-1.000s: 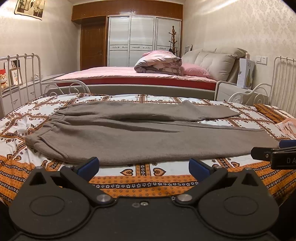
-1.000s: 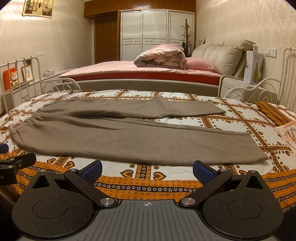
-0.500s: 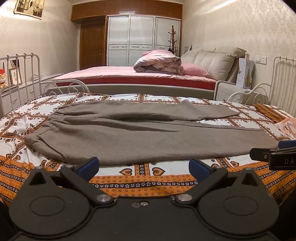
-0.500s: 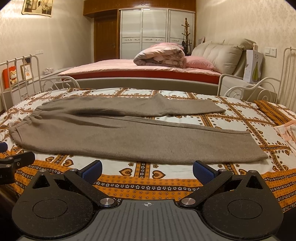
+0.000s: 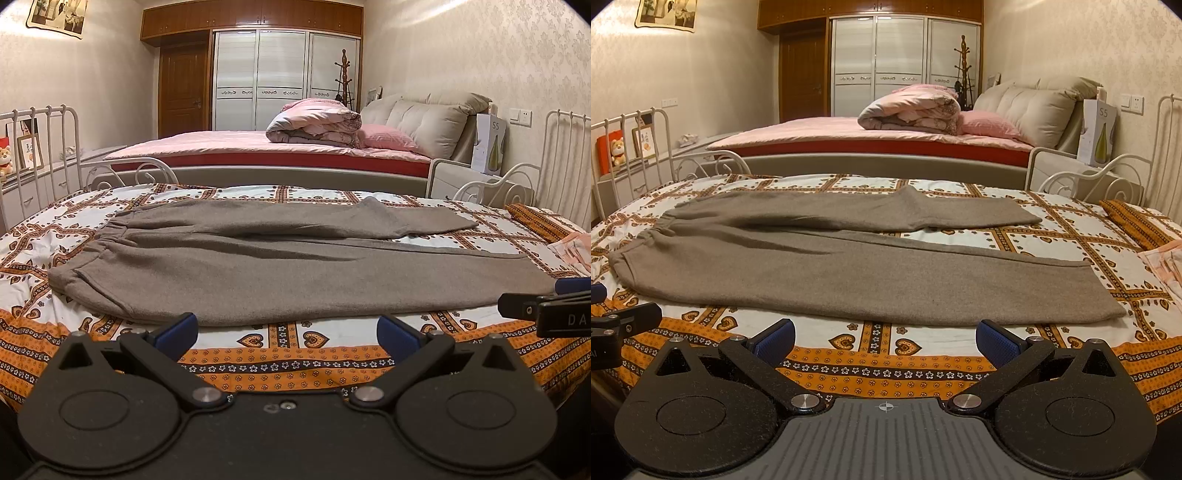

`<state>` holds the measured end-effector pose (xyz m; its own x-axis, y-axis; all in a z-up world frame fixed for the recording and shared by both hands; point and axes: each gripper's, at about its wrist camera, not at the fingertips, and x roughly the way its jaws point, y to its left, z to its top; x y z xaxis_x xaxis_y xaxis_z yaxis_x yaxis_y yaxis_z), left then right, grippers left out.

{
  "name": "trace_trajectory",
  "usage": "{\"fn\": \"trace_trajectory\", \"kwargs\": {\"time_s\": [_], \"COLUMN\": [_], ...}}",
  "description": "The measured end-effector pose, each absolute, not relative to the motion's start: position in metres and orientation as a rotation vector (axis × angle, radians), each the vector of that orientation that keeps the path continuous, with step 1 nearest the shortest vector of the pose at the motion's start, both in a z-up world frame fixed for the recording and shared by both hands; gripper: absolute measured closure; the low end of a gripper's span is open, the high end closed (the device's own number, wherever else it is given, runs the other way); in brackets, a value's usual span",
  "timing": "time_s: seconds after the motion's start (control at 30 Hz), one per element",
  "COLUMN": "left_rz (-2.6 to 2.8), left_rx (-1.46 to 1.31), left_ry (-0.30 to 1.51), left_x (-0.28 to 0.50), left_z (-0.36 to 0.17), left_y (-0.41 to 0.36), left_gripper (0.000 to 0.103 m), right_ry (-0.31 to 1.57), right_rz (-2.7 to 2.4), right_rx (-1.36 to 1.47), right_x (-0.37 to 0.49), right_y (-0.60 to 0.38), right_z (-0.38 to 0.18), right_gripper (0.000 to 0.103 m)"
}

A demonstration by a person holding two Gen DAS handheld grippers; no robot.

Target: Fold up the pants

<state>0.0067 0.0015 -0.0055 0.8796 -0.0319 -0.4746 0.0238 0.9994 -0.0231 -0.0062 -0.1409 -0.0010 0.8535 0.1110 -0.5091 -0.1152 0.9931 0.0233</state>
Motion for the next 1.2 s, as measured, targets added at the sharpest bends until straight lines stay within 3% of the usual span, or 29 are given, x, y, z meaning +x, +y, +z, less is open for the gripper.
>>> {"fn": "trace_trajectory", "kwargs": {"time_s": [0.87, 1.2], "left_rz": [-0.031, -0.024], "left_rx": [-0.003, -0.029], "left_ry": [0.506, 0.471], "left_x": [0.009, 0.050], "left_z": [-0.006, 0.024], "left_y": [0.001, 0.039], "left_gripper": [0.006, 0.006], "right_ry": [0.533, 0.465], "right_rz": [0.127, 0.206], "right_rx": [-0.008, -0.055], "right_x": [-0.006, 0.035], "right_y": [-0.141, -0.130], "right_z": [0.000, 0.035], "right_gripper": [0.000, 0.000]}}
